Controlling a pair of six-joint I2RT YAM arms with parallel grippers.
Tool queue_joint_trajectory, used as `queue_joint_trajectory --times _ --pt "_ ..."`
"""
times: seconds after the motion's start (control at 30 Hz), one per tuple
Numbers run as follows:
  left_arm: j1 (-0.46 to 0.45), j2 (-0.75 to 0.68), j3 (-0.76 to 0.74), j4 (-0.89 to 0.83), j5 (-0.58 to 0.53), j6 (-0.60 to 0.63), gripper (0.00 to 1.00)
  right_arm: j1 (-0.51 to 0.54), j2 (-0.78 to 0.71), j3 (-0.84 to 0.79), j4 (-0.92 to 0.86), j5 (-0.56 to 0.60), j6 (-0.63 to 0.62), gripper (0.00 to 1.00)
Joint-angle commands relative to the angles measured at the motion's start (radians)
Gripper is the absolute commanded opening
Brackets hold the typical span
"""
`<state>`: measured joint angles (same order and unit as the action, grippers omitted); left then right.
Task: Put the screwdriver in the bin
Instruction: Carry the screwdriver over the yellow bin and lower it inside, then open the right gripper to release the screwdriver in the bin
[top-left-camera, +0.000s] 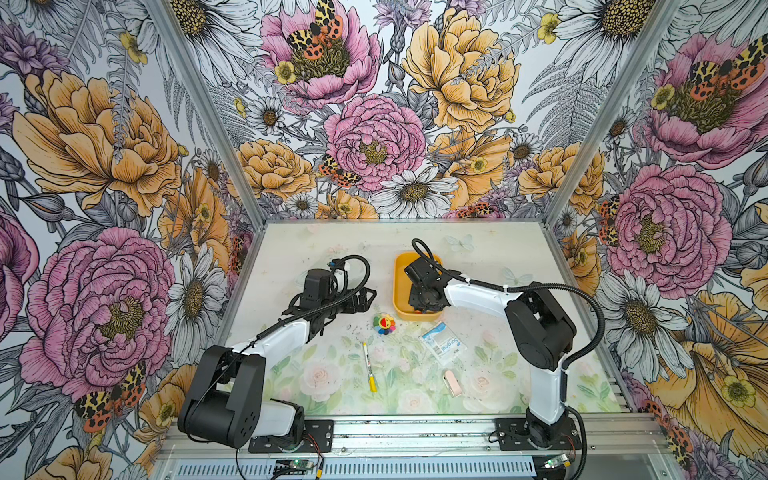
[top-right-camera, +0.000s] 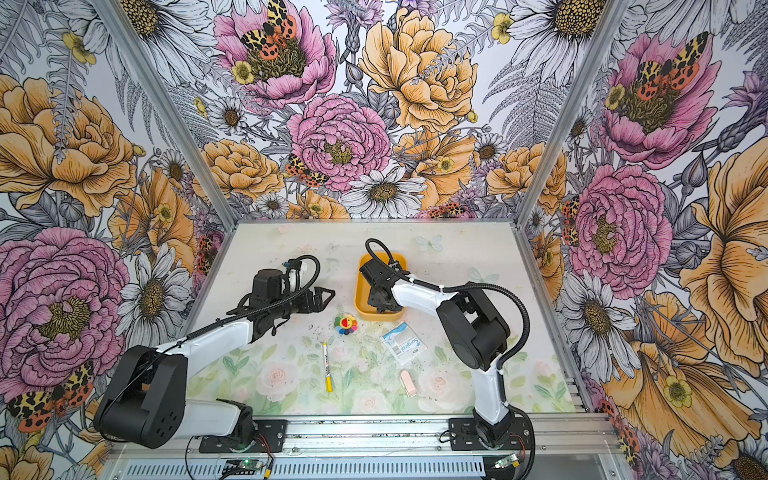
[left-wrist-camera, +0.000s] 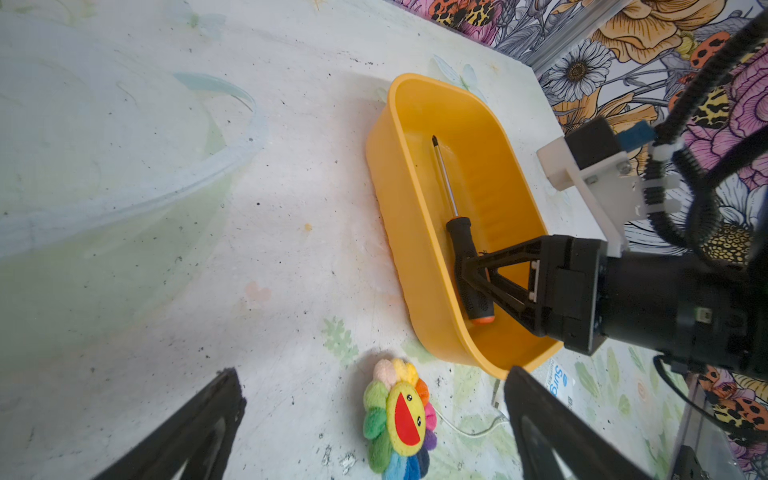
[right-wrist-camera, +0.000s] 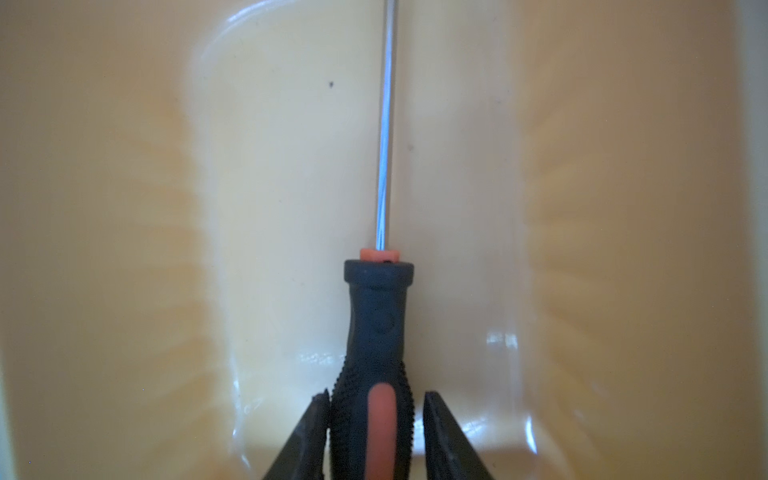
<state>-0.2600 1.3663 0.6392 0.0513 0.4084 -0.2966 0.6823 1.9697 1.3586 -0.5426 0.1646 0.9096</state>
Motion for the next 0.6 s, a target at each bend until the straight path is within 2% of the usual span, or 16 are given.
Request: queue_joint_trajectory --times 0.0,0.57 --pt "-0.011 0.011 -0.003 0.021 -0.011 0.018 0.99 0.006 0.022 0.034 -0.008 0.026 -0.017 0.40" --pt "-0.012 0.017 -0.007 0.022 -0.010 0.022 0.99 0.005 -0.003 0.042 -0.035 0.050 -0.059 0.45"
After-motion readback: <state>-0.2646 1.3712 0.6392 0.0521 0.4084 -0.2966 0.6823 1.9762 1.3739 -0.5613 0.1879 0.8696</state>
